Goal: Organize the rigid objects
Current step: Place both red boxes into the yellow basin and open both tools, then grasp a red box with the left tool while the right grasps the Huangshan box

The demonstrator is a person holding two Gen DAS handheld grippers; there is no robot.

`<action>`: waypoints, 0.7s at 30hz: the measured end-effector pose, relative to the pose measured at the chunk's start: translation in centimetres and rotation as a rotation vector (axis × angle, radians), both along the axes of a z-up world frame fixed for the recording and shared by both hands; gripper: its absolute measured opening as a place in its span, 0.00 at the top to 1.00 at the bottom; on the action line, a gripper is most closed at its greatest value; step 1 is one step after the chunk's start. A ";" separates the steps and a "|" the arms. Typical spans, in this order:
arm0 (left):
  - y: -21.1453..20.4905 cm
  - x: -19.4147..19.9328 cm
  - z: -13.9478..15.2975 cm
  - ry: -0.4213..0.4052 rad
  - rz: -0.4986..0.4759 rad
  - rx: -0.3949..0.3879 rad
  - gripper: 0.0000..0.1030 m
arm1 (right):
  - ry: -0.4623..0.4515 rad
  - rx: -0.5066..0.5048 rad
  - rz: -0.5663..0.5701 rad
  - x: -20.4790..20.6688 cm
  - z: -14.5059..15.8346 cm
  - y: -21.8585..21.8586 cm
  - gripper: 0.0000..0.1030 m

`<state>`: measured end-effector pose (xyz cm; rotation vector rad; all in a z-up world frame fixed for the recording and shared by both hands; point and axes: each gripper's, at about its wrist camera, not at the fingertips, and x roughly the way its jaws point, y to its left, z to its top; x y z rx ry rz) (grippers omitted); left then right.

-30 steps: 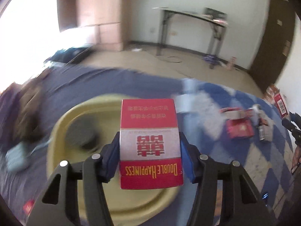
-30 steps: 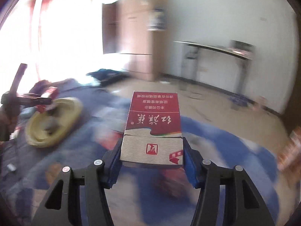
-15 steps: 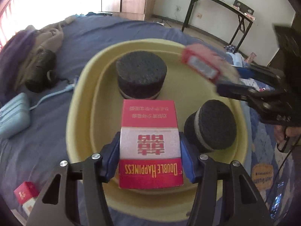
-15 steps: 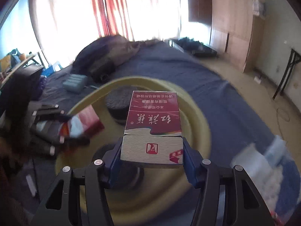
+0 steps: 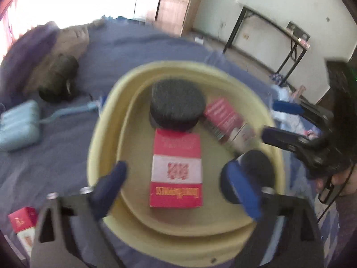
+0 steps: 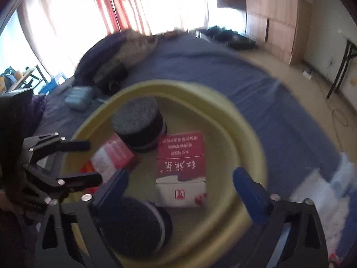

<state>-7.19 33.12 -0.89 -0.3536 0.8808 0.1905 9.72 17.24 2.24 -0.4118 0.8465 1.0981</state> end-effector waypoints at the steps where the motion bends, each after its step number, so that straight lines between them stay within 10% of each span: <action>1: -0.3 0.0 0.7 -0.017 -0.007 0.004 0.00 | -0.028 0.028 -0.015 -0.4 1.1 -1.7 0.00; 7: -8.2 3.2 5.4 -0.091 -0.178 0.017 0.00 | -0.238 0.068 -0.353 -1.9 6.7 -20.0 0.00; 12: -18.5 8.3 5.3 -0.063 -0.354 0.021 0.00 | -0.231 0.053 -0.729 -2.5 5.1 -35.1 0.00; 21: -32.4 16.1 3.0 0.053 -0.447 0.012 0.00 | -0.089 0.045 -0.850 -2.3 -1.9 -39.2 0.00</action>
